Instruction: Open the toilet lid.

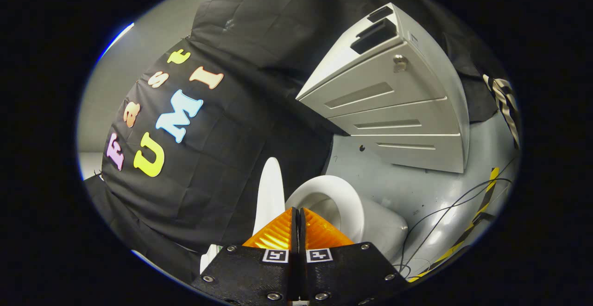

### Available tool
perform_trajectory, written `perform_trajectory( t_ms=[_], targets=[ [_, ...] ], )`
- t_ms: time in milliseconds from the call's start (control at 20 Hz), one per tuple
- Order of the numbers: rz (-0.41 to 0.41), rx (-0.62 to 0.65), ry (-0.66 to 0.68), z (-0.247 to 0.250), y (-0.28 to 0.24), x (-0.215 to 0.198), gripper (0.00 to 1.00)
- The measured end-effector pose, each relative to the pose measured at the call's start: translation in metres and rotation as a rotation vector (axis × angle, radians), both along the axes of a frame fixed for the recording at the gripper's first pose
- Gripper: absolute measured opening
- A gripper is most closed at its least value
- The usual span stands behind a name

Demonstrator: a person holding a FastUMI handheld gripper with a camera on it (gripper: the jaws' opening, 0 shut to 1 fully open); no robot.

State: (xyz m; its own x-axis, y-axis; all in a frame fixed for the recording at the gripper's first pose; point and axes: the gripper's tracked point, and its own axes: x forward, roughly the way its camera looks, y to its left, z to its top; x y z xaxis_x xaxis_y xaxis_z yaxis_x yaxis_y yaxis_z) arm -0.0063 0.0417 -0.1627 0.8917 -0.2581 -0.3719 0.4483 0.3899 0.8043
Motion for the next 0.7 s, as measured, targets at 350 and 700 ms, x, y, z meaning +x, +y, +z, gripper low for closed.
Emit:
perform_trajectory(
  t_ms=[350, 700],
  targets=[
    [0.073, -0.13, -0.082, 0.08, 0.035, 0.009, 0.0],
    [0.111, -0.23, -0.119, 0.128, 0.062, 0.017, 0.0]
  ],
)
